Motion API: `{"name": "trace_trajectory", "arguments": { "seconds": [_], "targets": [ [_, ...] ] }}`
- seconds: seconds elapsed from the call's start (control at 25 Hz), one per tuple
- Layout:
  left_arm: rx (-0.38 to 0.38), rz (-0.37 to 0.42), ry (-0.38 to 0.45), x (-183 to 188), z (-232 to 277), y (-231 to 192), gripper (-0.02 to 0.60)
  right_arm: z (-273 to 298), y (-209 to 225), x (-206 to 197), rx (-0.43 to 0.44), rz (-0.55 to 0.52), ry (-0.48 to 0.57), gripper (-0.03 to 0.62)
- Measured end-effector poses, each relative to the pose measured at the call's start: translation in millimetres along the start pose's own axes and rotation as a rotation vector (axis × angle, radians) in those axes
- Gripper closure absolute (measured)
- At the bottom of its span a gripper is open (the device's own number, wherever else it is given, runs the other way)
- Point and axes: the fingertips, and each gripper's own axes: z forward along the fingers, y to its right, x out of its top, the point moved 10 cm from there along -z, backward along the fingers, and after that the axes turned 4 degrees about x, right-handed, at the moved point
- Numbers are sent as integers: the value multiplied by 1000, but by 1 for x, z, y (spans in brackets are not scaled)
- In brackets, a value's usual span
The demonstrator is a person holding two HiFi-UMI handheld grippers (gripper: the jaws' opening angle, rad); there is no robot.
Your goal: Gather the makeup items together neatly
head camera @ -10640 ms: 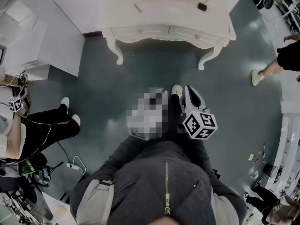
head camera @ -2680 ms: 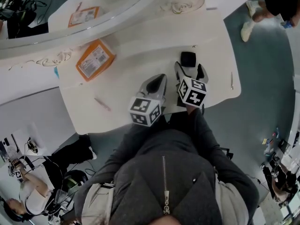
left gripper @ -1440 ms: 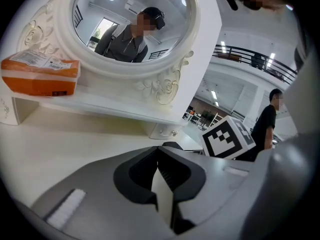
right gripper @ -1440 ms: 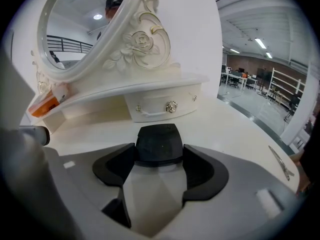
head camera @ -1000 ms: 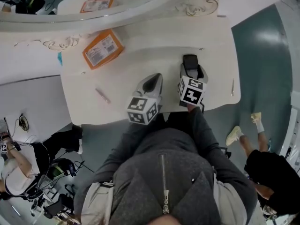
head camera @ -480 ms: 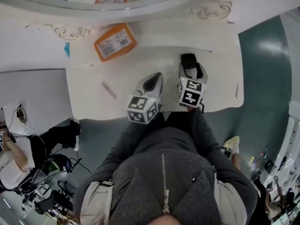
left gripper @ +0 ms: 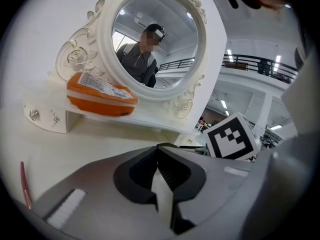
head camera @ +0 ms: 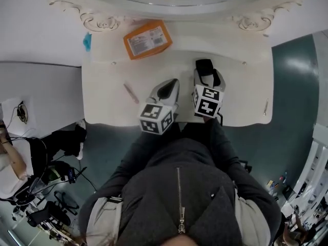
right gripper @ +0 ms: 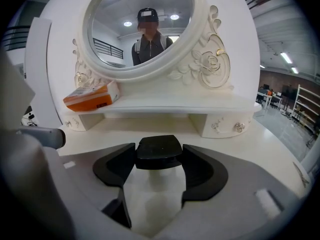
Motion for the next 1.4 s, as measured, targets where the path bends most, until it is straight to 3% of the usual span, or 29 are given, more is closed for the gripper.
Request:
{"name": "trace_trajectory", "arguments": {
  "seconds": [0.6, 1.4],
  "targets": [
    [20, 8, 24, 6, -32, -52, 571, 16, -62, -1, 26, 43, 6, 292],
    [93, -20, 34, 2, -46, -70, 571, 41, -78, -7, -30, 109, -59, 293]
  ]
}}
